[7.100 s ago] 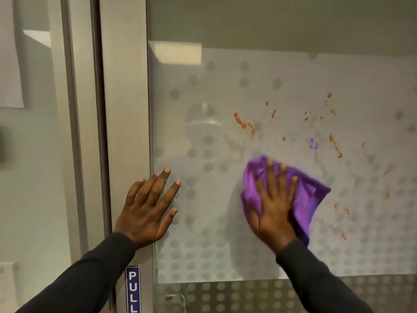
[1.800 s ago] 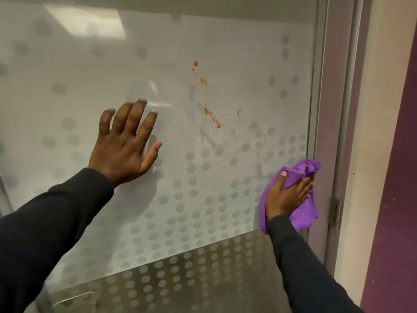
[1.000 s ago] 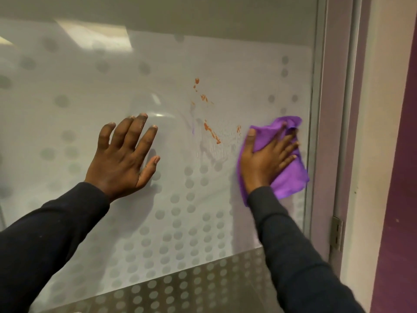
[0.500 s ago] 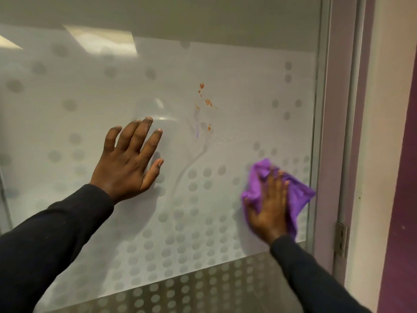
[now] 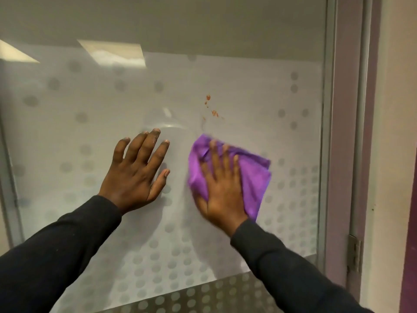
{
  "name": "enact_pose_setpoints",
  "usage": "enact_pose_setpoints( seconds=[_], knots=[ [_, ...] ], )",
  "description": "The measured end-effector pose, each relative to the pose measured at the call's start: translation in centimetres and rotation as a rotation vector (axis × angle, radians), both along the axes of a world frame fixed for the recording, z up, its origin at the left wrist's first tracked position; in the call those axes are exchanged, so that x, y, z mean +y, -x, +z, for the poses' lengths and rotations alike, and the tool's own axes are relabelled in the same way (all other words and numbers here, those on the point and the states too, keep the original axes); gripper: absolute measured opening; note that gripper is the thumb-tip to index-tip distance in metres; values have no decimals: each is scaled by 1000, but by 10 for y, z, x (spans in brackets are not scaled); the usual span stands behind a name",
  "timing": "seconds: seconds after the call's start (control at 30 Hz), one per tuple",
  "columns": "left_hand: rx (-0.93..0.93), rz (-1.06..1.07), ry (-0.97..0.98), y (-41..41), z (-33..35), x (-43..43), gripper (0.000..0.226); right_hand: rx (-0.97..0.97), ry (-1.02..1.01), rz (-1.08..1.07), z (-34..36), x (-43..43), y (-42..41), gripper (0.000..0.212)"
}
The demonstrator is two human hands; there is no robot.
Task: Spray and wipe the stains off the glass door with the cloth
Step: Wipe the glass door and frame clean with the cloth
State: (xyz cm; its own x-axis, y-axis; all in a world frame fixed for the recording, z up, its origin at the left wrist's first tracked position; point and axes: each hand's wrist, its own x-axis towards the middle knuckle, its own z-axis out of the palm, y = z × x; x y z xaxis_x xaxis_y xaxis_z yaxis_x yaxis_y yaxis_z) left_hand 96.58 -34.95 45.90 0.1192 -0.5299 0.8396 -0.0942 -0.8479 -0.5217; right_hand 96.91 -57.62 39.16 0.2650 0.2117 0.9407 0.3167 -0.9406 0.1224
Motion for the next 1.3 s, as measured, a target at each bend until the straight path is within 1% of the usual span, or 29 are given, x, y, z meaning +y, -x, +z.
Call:
enact_pose_setpoints(
  seconds=[0.03,0.07,0.1,0.17,0.23,0.27,0.33,0.4,0.47,0.5,0.57,0.63,0.7,0.77,0.8,0.83,0.87,0.9,1.0,1.07,1.17,1.2,1.23,1.3],
  knots=[
    [-1,2,-2,0,0,0,63,-3,145,35,-15,-5,-3,76],
    [-1,4,-2,0,0,0,63,-20,240,68,-27,-17,-6,73],
    [-1,7,0,0,0,0,63,-39,291,86,-34,-33,-10,70],
    [3,15,5,1,0,0,63,-61,263,100,-38,-70,-17,68],
    [12,23,4,0,0,0,63,-79,118,62,-25,-107,-15,71],
    [13,25,3,0,0,0,63,-78,7,29,-13,-121,-14,73],
    [17,30,3,0,-1,0,64,-62,-277,-49,19,-142,-14,77],
    [24,36,5,0,-1,1,64,-44,-533,-97,61,-141,-14,84],
    [27,41,6,-1,-1,1,64,-48,-665,-97,98,-118,-16,87],
    [29,43,5,-1,-1,1,64,-69,-668,-102,111,-100,-16,87],
    [30,46,3,-1,-1,1,64,-138,-543,-93,122,-62,-14,81],
    [24,41,5,-1,0,1,63,-153,-284,-82,109,-29,-10,75],
    [20,30,8,-1,-1,1,63,-88,8,-50,76,-11,-5,75],
    [18,25,7,-1,-1,1,62,-49,255,5,38,-19,-3,73],
    [19,27,5,-1,-1,1,63,-54,338,38,22,-33,-5,70],
    [20,30,5,0,-1,1,63,-66,378,59,11,-50,-9,67],
    [21,34,7,0,-1,1,63,-78,364,64,6,-67,-13,65],
    [23,38,8,0,-1,1,63,-83,302,62,8,-84,-16,64],
    [38,45,6,0,-1,1,63,-108,-12,14,48,-113,-17,68],
    [43,45,5,0,-1,1,64,-108,-215,-47,90,-106,-14,76],
    [39,43,8,0,-1,1,63,-118,-497,-91,148,-62,-15,78],
    [38,43,9,-1,-1,1,63,-131,-537,-93,160,-41,-15,78],
    [40,42,9,-1,0,1,63,-150,-531,-86,168,-20,-13,78],
    [44,41,12,0,0,0,62,-165,-402,-87,170,16,-12,77]
  ],
)
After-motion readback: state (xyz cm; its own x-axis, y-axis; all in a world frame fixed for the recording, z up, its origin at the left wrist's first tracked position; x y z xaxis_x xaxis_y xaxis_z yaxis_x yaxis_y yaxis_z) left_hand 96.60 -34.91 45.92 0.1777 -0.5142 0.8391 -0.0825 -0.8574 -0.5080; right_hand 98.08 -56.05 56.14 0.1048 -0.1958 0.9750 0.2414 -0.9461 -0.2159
